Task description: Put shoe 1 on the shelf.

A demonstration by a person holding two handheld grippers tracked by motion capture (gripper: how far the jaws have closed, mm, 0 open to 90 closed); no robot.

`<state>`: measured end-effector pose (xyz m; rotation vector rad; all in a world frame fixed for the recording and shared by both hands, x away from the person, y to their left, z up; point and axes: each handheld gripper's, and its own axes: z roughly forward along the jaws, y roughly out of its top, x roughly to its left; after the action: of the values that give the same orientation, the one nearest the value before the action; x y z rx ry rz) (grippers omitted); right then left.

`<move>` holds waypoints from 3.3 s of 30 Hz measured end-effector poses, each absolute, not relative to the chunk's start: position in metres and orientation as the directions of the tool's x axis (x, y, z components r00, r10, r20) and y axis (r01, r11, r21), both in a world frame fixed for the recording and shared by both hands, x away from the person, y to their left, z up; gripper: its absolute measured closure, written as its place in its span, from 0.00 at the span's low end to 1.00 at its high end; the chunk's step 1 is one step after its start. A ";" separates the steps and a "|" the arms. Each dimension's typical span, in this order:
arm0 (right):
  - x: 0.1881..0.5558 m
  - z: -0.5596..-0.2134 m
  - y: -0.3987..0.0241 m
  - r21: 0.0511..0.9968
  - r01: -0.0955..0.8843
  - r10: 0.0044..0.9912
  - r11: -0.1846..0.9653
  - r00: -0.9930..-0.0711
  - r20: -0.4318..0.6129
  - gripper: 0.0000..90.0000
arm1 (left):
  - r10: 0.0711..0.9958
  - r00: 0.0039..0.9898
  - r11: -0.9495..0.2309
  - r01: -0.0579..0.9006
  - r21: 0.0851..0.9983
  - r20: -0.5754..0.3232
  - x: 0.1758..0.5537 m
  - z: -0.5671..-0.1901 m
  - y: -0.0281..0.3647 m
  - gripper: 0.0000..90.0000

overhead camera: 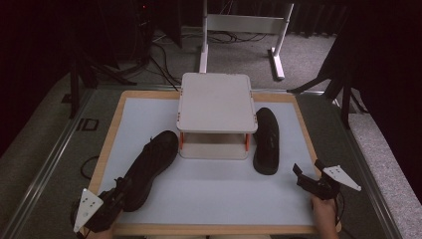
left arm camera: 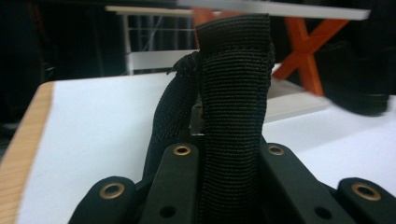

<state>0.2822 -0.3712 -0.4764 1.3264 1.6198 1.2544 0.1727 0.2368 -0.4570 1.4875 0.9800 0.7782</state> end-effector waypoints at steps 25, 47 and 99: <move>0.283 -0.477 -0.370 0.949 0.313 0.966 0.027 -0.254 0.056 0.13 | 0.900 0.436 -0.082 0.146 0.986 0.011 0.221 -0.441 0.120 0.92; 0.283 -0.477 -0.371 0.950 0.311 0.964 0.019 -0.259 0.065 0.13 | 0.976 0.213 0.012 0.176 0.984 -0.050 0.300 -0.462 0.057 0.92; 0.286 -0.477 -0.371 0.940 0.342 0.963 0.018 -0.257 0.075 0.14 | 0.912 0.396 -0.014 0.302 0.953 -0.112 0.339 -0.439 0.056 0.01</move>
<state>0.2865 -0.3712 -0.4774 1.3480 1.6614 1.2467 0.3394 0.0559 -0.4387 1.5557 1.1168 0.6952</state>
